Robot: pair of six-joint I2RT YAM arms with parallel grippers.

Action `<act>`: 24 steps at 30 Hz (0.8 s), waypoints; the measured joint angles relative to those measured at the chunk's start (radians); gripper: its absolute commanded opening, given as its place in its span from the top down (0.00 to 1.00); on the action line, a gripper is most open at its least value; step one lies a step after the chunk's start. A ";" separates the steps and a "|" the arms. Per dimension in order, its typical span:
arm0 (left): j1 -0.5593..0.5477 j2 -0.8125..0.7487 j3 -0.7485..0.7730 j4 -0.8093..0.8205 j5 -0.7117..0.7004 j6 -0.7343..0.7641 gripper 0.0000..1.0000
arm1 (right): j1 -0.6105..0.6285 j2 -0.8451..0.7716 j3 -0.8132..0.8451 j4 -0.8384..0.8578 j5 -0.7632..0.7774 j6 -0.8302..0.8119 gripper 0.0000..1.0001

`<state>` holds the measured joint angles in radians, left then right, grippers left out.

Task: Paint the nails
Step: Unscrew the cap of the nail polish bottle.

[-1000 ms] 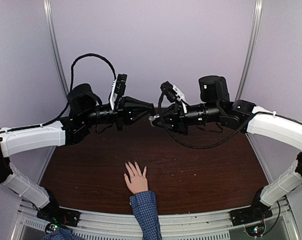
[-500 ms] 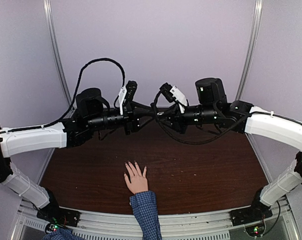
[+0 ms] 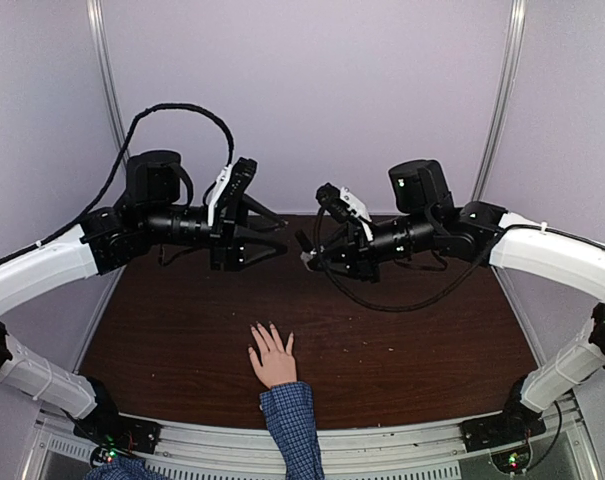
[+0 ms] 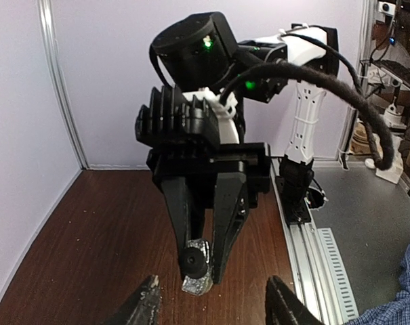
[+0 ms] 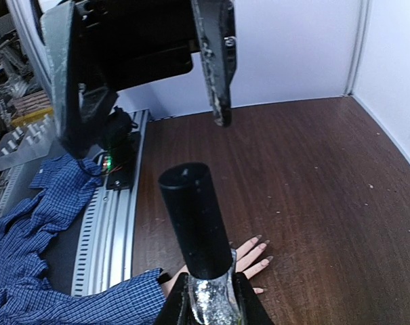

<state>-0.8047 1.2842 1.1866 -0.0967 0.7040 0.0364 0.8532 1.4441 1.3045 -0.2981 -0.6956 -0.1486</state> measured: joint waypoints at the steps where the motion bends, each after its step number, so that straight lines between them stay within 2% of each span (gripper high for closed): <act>1: 0.000 0.000 0.010 -0.034 0.014 0.025 0.48 | 0.000 0.002 0.000 -0.009 -0.029 -0.008 1.00; 10: -0.001 0.018 0.051 -0.183 0.087 0.131 0.53 | 0.023 0.049 0.034 -0.089 -0.153 -0.053 1.00; 24: -0.038 0.069 0.111 -0.323 0.082 0.230 0.62 | 0.038 0.076 0.049 -0.119 -0.176 -0.058 1.00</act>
<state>-0.8429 1.3529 1.2976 -0.4202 0.7864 0.2665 0.8909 1.5196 1.3533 -0.4168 -0.8719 -0.2070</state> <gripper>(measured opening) 0.404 0.169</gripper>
